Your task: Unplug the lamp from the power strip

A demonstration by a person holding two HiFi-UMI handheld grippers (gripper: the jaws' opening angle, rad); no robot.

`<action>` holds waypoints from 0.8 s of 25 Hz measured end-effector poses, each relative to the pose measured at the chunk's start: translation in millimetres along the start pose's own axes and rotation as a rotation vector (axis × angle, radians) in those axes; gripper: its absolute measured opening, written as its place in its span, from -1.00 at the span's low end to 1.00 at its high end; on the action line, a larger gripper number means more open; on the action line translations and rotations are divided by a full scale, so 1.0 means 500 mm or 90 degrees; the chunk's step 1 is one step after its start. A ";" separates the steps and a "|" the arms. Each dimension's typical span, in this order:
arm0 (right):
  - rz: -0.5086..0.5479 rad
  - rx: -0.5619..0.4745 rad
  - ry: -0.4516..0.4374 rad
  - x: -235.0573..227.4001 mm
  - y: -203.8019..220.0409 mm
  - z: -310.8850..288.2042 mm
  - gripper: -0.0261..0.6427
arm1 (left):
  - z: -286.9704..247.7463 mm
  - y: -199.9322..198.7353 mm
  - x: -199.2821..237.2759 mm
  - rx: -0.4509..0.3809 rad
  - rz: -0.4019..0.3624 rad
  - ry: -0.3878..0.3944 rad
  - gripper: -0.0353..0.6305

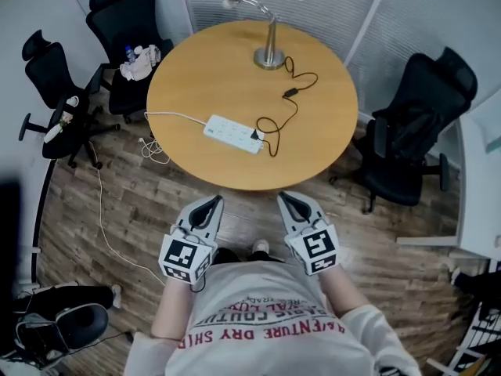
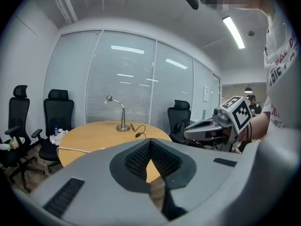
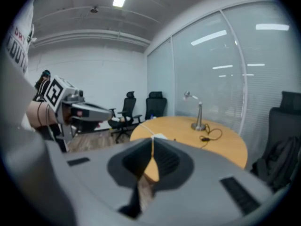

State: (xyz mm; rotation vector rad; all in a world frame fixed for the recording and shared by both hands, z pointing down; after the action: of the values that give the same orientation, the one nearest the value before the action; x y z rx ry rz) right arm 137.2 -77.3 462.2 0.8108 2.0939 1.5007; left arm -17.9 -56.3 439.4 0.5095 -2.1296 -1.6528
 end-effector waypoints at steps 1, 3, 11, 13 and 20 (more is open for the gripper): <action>-0.003 0.006 0.000 -0.014 0.006 -0.007 -0.83 | -0.015 0.004 0.003 0.007 0.001 0.000 -0.81; -0.010 0.018 -0.001 -0.035 0.014 -0.024 -0.83 | -0.042 0.012 0.014 0.020 0.007 0.000 -0.82; -0.031 0.041 0.018 -0.095 0.019 -0.125 -0.83 | -0.182 0.029 0.105 0.044 0.009 0.048 -0.81; -0.047 0.045 0.037 -0.112 0.012 -0.161 -0.83 | -0.223 0.029 0.138 0.053 0.009 0.074 -0.81; -0.088 0.069 0.095 -0.162 -0.016 -0.300 -0.83 | -0.352 0.040 0.259 0.106 -0.057 0.170 -0.81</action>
State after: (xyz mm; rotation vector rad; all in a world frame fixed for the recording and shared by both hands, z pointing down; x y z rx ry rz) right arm 97.6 -238.2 503.1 0.5932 2.3068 1.4240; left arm -38.6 -263.2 509.5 0.8371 -2.0784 -1.3691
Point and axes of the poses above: the fingertips, and each gripper's own axes: z backward along the fingers, x to its left, y out of its underside, the point moved 2 cm from there along z, backward along the fingers, and after that the axes turned 3 degrees about -x, right-handed, at the moved point
